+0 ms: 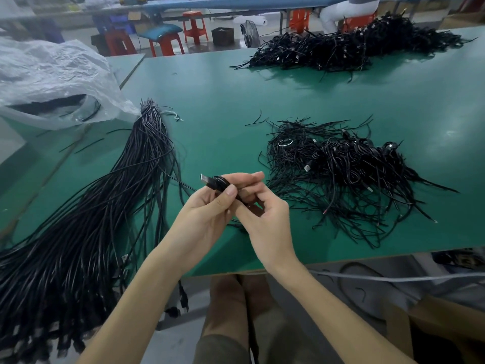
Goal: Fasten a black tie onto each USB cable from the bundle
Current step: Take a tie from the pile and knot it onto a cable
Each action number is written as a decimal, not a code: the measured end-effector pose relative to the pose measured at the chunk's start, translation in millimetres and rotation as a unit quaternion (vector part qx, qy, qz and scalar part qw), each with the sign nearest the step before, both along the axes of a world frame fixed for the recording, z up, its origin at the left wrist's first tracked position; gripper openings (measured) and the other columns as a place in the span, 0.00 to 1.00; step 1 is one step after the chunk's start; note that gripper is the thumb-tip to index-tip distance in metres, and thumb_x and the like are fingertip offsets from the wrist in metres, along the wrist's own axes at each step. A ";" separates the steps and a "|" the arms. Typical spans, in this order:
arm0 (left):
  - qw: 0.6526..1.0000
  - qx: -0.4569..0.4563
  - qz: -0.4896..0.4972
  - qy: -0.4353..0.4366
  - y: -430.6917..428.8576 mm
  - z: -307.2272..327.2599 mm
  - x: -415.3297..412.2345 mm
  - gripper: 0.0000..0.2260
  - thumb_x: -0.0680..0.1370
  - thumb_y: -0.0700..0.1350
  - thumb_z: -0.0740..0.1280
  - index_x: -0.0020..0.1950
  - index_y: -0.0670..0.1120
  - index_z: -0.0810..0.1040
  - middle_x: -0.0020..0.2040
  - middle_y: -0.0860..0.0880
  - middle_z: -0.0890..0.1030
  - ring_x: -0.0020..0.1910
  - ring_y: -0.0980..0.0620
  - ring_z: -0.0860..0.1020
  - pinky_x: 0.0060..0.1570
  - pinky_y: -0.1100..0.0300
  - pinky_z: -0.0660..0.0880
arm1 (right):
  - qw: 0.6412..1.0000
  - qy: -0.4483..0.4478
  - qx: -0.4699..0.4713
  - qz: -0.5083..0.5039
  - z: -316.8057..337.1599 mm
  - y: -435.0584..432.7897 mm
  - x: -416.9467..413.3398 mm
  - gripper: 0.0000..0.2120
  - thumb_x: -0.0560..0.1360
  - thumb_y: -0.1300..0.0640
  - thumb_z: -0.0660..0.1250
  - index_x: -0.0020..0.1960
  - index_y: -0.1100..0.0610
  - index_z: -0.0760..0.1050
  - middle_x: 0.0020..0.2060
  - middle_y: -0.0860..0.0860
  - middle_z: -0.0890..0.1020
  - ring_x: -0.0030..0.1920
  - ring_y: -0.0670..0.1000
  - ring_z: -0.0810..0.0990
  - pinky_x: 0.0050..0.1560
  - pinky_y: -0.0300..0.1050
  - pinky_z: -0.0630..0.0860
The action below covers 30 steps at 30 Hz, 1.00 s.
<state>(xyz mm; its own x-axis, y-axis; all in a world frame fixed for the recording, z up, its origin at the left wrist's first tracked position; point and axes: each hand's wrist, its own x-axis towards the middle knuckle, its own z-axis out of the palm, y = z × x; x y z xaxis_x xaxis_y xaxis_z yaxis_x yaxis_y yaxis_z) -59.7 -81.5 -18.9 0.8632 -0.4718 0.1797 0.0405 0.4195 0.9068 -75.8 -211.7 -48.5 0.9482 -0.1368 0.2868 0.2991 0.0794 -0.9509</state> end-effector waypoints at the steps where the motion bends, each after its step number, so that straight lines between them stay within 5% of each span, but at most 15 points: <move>1: 1.000 -0.003 0.006 0.000 -1.5 0.0 0.7 0.14 0.85 0.42 0.60 0.64 0.46 0.82 0.71 0.41 0.78 0.71 0.44 0.76 0.66 0.56 0.74 | 1.000 -0.003 -0.005 0.002 0.2 -1.0 2.6 0.07 0.76 0.59 0.74 0.42 0.52 0.79 0.37 0.47 0.82 0.39 0.43 0.79 0.43 0.36 0.74; 8: 0.999 -0.010 0.034 0.008 -3.3 -6.2 20.7 0.13 0.85 0.43 0.61 0.65 0.43 0.80 0.70 0.42 0.79 0.70 0.45 0.77 0.65 0.59 0.74 | 0.999 0.001 -0.048 -0.001 -4.3 -2.0 28.6 0.04 0.78 0.58 0.72 0.44 0.58 0.81 0.37 0.50 0.83 0.38 0.47 0.79 0.43 0.43 0.76; 16: 0.998 0.013 0.034 0.054 2.4 -10.5 96.7 0.13 0.86 0.41 0.59 0.67 0.38 0.76 0.68 0.42 0.81 0.66 0.47 0.80 0.57 0.58 0.80 | 0.995 0.043 -0.071 0.053 7.3 -7.3 95.1 0.08 0.79 0.60 0.72 0.41 0.52 0.80 0.28 0.38 0.80 0.30 0.38 0.76 0.35 0.31 0.70; 21: 0.996 0.013 0.035 0.077 4.4 -33.4 112.1 0.14 0.85 0.43 0.61 0.69 0.40 0.77 0.70 0.43 0.79 0.68 0.47 0.78 0.62 0.60 0.76 | 0.991 0.083 -0.090 0.052 -11.4 -9.1 111.6 0.10 0.76 0.55 0.74 0.37 0.47 0.80 0.28 0.41 0.76 0.31 0.44 0.72 0.38 0.44 0.68; 26: 0.998 -0.007 0.012 0.056 7.4 -42.1 116.9 0.16 0.87 0.43 0.60 0.73 0.38 0.74 0.73 0.42 0.76 0.73 0.46 0.74 0.65 0.59 0.75 | 0.993 0.076 -0.072 0.058 -16.3 -7.8 114.6 0.11 0.77 0.54 0.73 0.37 0.42 0.81 0.28 0.40 0.78 0.30 0.42 0.72 0.37 0.41 0.67; 30: 0.999 -0.018 -0.031 0.040 8.3 -37.9 117.8 0.18 0.87 0.41 0.56 0.76 0.37 0.69 0.76 0.42 0.72 0.76 0.45 0.69 0.71 0.56 0.71 | 0.995 0.062 -0.070 0.044 -18.0 -9.2 114.0 0.07 0.78 0.52 0.73 0.41 0.50 0.79 0.28 0.40 0.77 0.30 0.42 0.73 0.36 0.42 0.67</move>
